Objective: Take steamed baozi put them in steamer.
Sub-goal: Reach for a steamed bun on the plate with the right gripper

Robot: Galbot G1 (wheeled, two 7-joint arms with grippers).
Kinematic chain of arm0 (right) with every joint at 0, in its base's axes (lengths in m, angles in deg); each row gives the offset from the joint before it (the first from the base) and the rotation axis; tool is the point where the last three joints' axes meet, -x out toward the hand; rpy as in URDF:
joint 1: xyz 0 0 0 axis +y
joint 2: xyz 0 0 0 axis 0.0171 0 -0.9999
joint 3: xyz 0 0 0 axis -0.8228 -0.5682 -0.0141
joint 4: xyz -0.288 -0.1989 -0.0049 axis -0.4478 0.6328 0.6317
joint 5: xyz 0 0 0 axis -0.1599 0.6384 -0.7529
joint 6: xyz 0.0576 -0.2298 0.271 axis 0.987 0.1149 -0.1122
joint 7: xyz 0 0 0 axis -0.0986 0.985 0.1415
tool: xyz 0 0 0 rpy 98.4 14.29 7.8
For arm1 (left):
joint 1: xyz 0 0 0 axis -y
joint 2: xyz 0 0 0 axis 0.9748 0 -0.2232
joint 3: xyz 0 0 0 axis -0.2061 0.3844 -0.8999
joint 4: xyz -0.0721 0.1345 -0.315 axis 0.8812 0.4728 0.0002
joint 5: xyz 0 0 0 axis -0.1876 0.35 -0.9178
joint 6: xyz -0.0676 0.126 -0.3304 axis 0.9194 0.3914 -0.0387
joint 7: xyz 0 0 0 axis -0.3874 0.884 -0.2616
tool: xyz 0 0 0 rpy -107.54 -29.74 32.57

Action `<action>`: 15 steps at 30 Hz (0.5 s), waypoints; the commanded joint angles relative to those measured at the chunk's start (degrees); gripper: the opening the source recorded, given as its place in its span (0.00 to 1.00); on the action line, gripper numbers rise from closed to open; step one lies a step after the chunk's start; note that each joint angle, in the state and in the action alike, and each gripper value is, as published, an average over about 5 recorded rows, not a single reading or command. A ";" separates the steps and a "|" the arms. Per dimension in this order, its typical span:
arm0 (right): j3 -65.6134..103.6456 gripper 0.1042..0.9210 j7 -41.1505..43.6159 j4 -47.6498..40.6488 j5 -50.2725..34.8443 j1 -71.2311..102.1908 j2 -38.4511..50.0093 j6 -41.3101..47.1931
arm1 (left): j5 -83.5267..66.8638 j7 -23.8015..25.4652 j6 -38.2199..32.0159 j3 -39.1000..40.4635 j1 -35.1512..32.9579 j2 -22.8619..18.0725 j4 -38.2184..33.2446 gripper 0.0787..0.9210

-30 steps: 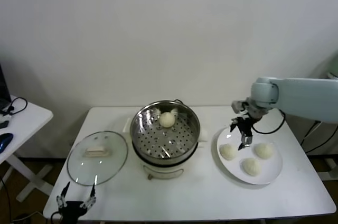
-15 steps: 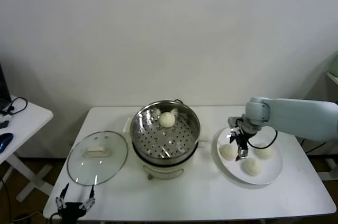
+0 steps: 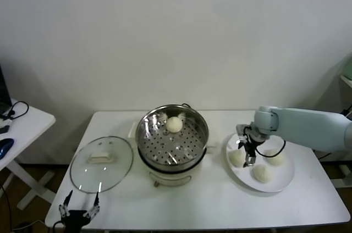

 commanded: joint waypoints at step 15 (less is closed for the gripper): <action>-0.80 0.68 0.48 2.57 -0.70 -3.29 0.80 0.22 | 0.07 -0.03 -0.04 -0.13 0.03 -0.15 -0.18 0.88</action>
